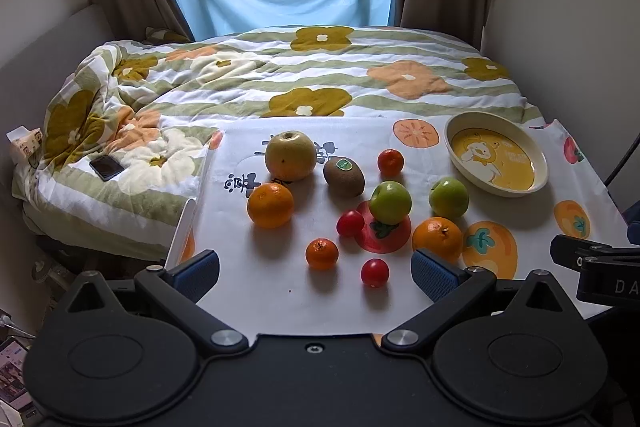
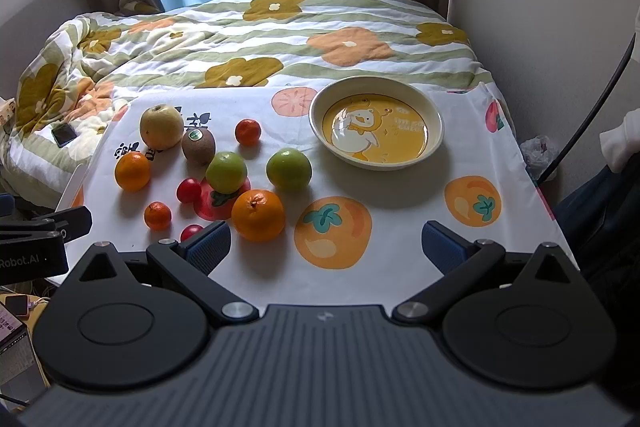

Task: Organize fruits

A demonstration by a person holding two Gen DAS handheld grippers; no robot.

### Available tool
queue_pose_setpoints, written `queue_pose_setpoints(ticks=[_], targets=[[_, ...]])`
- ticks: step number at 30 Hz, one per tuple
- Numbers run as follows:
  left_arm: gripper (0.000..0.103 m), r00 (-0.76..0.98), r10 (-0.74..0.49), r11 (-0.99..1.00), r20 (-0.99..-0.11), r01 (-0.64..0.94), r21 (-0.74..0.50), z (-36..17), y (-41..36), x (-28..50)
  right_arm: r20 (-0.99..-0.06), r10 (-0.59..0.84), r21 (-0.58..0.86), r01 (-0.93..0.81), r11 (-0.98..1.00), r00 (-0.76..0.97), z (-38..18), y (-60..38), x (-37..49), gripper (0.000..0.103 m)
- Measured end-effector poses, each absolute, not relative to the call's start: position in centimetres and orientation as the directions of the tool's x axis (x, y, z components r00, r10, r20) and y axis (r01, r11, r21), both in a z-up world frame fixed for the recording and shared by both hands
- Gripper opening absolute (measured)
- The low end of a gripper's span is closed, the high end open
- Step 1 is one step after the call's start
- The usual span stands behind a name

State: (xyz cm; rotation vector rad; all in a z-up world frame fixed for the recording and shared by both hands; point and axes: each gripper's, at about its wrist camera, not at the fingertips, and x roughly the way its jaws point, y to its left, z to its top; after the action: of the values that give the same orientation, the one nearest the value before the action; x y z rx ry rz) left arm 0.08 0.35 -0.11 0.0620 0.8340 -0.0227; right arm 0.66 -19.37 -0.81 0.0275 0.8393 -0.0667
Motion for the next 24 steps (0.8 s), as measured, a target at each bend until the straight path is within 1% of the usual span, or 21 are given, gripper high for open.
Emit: queue_pose_setpoints(ticks=[24], targets=[[0.103,0.676,0.01,0.999,-0.737,0.027,0.039,0.33,1.0,-0.66,-0.741,-0.046,-0.001,0.068,0.998,0.67,-0.46,-19.11,-0.03,0.103]])
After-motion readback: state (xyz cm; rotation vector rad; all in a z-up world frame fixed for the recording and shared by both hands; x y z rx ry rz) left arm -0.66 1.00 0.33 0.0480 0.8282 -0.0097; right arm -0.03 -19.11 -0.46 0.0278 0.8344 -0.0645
